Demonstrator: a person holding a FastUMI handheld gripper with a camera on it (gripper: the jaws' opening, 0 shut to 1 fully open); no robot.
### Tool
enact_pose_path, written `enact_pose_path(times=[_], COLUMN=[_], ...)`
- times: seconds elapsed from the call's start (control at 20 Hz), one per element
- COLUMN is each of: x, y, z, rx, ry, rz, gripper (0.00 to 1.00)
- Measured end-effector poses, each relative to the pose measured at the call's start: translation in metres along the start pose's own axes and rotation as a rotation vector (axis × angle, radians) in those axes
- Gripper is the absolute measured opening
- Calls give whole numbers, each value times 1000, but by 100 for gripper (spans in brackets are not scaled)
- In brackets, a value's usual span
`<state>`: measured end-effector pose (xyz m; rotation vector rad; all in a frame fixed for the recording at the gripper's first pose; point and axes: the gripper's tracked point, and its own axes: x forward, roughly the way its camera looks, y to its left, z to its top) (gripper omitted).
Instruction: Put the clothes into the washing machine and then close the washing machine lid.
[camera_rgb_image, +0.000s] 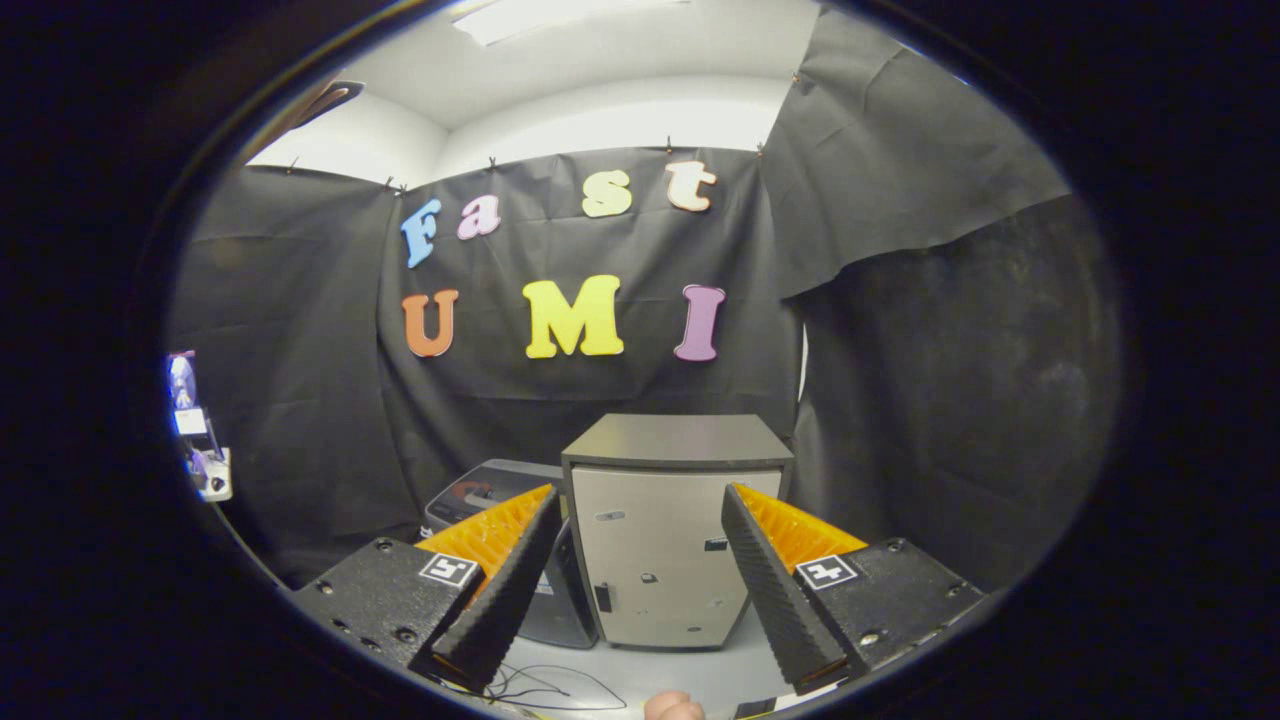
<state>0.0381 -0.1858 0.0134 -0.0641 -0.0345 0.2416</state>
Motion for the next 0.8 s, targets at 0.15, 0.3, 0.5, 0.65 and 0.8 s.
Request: enact_pose_path(times=[0.15,0.3,0.5,0.65,0.8], x=[-2,-5,-7,-10,-11], y=[-1,0,1,-2,-2], z=[1,2,5,4,4], rx=[-3,2,-8,-1,-4], ry=[-2,-6,-15,-13,-13], rz=[-1,-1,-4,-12,-16], gripper=[100,100,100,100,100])
